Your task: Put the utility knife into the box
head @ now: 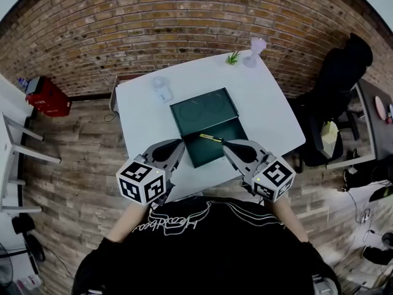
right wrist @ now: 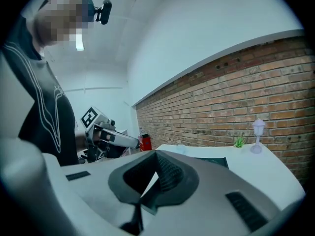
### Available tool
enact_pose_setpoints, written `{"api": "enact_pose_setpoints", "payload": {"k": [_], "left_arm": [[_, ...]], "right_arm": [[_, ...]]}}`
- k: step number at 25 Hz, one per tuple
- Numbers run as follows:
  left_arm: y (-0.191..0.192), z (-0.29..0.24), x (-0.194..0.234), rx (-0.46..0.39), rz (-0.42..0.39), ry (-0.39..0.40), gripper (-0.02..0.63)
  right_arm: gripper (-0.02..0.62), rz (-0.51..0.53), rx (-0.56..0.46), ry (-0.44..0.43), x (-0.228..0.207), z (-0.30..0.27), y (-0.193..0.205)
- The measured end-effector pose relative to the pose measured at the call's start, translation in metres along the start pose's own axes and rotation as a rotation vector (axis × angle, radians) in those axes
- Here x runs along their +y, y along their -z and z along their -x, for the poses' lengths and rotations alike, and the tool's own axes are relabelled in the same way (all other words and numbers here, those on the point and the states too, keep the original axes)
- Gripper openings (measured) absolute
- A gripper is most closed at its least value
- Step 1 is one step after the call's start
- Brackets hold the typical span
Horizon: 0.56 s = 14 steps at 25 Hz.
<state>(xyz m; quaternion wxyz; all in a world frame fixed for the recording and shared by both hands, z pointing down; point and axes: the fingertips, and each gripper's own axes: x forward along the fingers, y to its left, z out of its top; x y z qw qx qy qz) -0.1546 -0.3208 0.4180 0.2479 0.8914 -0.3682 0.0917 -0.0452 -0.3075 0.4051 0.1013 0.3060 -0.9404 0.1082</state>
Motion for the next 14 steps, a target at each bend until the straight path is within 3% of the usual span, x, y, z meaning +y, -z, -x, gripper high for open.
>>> {"api": "enact_pose_setpoints", "payload": {"k": [14], "left_arm": [[0.008,-0.020,0.001,0.032,0.003,0.055,0.035]], "right_arm": [[0.002,-0.014,0.028,0.030,-0.001,-0.002,0.002]]}}
